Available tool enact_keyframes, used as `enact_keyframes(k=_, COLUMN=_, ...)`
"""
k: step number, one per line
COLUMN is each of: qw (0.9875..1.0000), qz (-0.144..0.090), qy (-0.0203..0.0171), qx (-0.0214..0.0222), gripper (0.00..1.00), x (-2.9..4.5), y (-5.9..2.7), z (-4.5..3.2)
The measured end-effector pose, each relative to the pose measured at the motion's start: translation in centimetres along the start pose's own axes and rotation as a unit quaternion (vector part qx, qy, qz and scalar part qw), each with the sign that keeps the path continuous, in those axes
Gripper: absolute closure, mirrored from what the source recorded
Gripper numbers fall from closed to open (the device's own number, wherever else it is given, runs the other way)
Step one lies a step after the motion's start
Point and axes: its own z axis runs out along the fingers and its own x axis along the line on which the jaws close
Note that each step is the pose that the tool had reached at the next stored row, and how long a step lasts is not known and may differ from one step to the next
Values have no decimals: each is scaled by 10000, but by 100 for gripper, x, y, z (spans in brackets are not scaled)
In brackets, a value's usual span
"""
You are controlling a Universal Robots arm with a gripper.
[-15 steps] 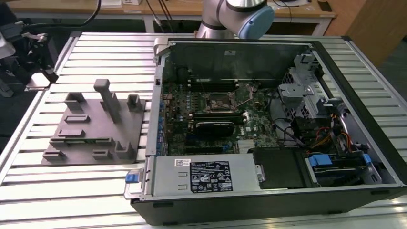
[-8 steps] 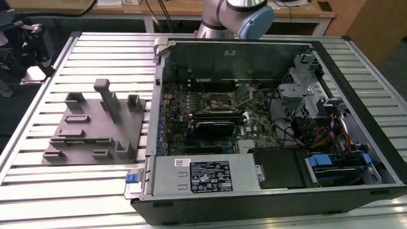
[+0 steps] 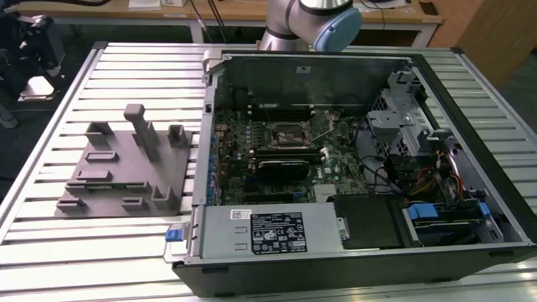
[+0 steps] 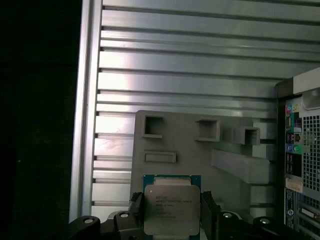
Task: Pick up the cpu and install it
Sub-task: 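Pick up the cpu and move it towards the insertion slot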
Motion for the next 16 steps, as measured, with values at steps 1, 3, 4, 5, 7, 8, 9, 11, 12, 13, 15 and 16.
enact_keyframes(k=1, qw=10000, qz=0, qy=-5, qx=0, gripper=46, x=-2, y=2, z=-24)
enact_keyframes(k=3, qw=10000, qz=-1, qy=-12, qx=-1, gripper=46, x=-5, y=6, z=-74)
enact_keyframes(k=4, qw=10000, qz=-1, qy=-17, qx=-1, gripper=46, x=-6, y=8, z=-98)
enact_keyframes(k=5, qw=10000, qz=-1, qy=-21, qx=-2, gripper=46, x=-8, y=10, z=-121)
enact_keyframes(k=7, qw=10000, qz=-2, qy=-29, qx=-2, gripper=46, x=-11, y=13, z=-168)
enact_keyframes(k=8, qw=10000, qz=-2, qy=-32, qx=-2, gripper=46, x=-12, y=15, z=-188)
enact_keyframes(k=9, qw=10000, qz=-2, qy=-34, qx=-1, gripper=46, x=-13, y=16, z=-206)
enact_keyframes(k=11, qw=10000, qz=-2, qy=-36, qx=-2, gripper=46, x=-14, y=18, z=-224)
enact_keyframes(k=12, qw=10000, qz=-2, qy=-37, qx=-2, gripper=46, x=-14, y=18, z=-224)
enact_keyframes(k=13, qw=10000, qz=-3, qy=-37, qx=-2, gripper=46, x=-14, y=18, z=-224)
enact_keyframes(k=15, qw=10000, qz=-2, qy=-36, qx=-2, gripper=46, x=-14, y=19, z=-225)
enact_keyframes(k=16, qw=10000, qz=-2, qy=-36, qx=-2, gripper=46, x=-16, y=20, z=-226)
